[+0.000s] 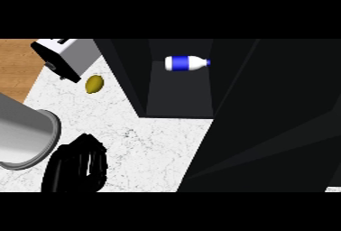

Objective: Pick up the bottled water, place it into the cabinet and close the cabinet

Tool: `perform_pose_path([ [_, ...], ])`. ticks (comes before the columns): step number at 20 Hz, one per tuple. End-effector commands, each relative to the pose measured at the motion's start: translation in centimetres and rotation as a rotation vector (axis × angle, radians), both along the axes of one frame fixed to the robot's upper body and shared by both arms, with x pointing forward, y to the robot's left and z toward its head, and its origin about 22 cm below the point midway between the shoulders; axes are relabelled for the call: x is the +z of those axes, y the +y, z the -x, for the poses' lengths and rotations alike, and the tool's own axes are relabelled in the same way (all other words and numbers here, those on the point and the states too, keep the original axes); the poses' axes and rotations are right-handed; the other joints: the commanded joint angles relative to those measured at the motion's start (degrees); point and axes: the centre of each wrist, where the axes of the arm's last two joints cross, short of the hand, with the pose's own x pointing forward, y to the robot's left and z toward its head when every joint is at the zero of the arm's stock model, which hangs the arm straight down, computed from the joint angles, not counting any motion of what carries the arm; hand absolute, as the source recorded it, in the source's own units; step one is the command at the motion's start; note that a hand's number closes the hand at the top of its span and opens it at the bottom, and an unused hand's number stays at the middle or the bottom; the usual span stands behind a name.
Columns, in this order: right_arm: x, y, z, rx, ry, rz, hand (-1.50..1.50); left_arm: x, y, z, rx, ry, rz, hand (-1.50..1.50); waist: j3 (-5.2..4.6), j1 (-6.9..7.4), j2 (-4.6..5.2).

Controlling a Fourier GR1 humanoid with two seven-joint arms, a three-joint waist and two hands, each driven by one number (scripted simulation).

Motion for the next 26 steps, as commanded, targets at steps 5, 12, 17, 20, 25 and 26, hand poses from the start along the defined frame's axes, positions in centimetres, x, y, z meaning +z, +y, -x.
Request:
perform_pose_path([
  [5,1.4,6.0,0.0,0.111,-0.185,0.047,1.5,-0.6,4.5,2.1,0.04,0.013,0.014,1.5,-0.13,0.48,0.08],
  [12,2.0,7.7,-3.0,-0.035,-0.178,0.021,1.5,0.7,6.1,2.8,0.024,-0.019,0.004,1.5,-0.17,1.81,0.34],
  [17,2.0,8.4,-5.7,-0.129,-0.111,-0.018,1.5,2.0,7.1,1.8,0.013,-0.012,0.001,1.5,-0.09,1.9,0.77],
  [20,3.3,8.2,-9.0,-0.172,-0.041,-0.05,1.5,0.3,7.9,3.8,0.012,-0.023,0.017,1.5,-0.04,1.95,0.74],
  [25,3.4,8.3,-15.2,-0.123,0.062,-0.051,1.5,-0.7,10.5,4.6,0.042,-0.018,-0.01,1.5,0.03,1.23,0.85],
  [26,3.9,7.3,-16.2,-0.12,0.108,-0.065,1.5,0.9,9.8,5.9,0.006,-0.023,-0.015,1.5,0.11,1.64,0.7],
])
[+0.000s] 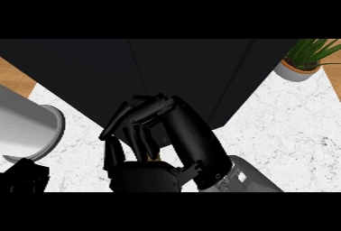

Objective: Pick up the bottled water, place it into the cabinet and close the cabinet

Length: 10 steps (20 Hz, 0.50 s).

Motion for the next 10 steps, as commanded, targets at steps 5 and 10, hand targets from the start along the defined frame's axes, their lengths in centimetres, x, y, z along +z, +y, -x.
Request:
perform_pose_path([
  [5,-3.0,-1.4,-9.8,0.015,0.116,-0.023,1.5,-1.9,1.7,1.1,0.023,0.004,0.021,1.5,0.06,-1.15,0.1],
  [10,-4.3,-2.1,-14.0,-0.003,0.127,0.0,1.5,2.0,1.3,0.3,-0.01,-0.008,-0.008,1.5,0.15,-1.0,0.12],
])
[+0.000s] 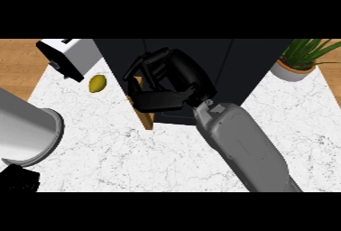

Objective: Pick up the bottled water, place it into the cabinet and close the cabinet

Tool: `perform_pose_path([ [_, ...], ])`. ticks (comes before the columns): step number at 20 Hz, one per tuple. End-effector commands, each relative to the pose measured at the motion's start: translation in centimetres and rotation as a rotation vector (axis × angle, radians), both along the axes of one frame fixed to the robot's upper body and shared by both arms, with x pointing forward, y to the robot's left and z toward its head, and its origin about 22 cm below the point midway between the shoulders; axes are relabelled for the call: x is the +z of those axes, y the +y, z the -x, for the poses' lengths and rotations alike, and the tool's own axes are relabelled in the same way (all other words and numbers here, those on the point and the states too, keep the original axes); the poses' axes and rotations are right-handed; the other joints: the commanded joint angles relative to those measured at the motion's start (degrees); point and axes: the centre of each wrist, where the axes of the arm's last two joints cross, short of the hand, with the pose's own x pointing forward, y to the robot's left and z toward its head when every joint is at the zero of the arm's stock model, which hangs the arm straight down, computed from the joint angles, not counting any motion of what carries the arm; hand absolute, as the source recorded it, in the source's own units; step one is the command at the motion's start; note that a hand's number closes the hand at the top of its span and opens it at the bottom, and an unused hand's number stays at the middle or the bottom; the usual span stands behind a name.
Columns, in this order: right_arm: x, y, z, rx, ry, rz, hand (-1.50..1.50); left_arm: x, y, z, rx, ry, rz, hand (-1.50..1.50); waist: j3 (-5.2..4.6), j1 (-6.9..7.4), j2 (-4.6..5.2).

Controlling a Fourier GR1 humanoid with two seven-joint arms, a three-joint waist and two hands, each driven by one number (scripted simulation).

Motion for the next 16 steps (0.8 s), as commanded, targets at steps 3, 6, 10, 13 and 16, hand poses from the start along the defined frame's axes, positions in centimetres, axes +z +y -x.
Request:
perform_pose_path([
  [3,-0.6,-2.9,-5.5,-0.08,0.029,0.027,1.5,0.7,0.8,-0.5,-0.013,-0.002,0.0,1.5,-0.13,0.25,1.45],
  [6,-1.1,-3.7,-6.1,-0.099,0.019,0.018,1.5,1.4,0.9,-0.3,-0.037,-0.02,-0.014,1.5,-0.11,1.05,1.69],
  [10,-1.6,-6.6,-6.8,-0.087,0.013,0.046,1.5,0.5,-0.1,-0.4,-0.023,-0.026,-0.013,1.5,-0.12,0.52,1.82],
  [13,-1.5,-6.9,-7.0,-0.09,-0.001,0.033,1.5,0.9,-0.1,-1.1,-0.021,-0.028,-0.021,1.5,-0.12,0.16,1.93],
  [16,-2.7,-6.7,-7.0,-0.073,-0.001,0.038,1.5,1.2,0.1,-1.2,-0.036,-0.019,-0.022,1.5,-0.11,0.44,1.91],
])
